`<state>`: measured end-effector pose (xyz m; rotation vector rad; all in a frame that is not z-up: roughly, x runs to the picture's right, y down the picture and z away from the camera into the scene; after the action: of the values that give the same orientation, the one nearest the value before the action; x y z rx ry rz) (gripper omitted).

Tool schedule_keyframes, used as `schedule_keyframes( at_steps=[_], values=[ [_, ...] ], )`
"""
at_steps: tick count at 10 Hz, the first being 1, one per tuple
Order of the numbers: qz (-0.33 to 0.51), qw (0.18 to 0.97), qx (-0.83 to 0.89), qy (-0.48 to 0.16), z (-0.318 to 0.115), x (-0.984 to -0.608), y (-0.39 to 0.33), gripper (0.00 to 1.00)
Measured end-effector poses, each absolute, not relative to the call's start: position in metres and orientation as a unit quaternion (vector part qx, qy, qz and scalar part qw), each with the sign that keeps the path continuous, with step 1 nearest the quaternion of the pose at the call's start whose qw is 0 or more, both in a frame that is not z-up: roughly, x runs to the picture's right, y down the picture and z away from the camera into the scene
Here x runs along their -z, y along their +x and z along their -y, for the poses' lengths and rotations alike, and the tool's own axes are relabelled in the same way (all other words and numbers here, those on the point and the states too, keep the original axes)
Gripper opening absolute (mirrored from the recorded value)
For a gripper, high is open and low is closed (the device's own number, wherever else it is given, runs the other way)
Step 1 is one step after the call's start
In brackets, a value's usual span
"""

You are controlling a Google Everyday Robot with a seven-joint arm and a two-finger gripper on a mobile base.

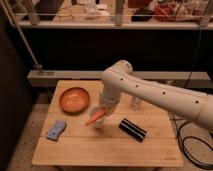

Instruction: Place the pepper in the ceramic cup

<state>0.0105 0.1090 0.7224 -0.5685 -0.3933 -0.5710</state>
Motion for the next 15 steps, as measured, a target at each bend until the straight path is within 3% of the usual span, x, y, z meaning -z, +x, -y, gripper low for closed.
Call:
schedule_keyframes(
  at_steps=[10, 12, 15],
  values=[
    [0.198, 0.898, 0.272, -0.283, -0.115, -0.725, 0.003, 0.01],
    [0.198, 0.898, 0.271, -0.284, -0.116, -0.725, 0.002, 0.10],
    [0.201, 0.897, 0.270, -0.286, -0.117, -0.726, -0.002, 0.11]
  ],
)
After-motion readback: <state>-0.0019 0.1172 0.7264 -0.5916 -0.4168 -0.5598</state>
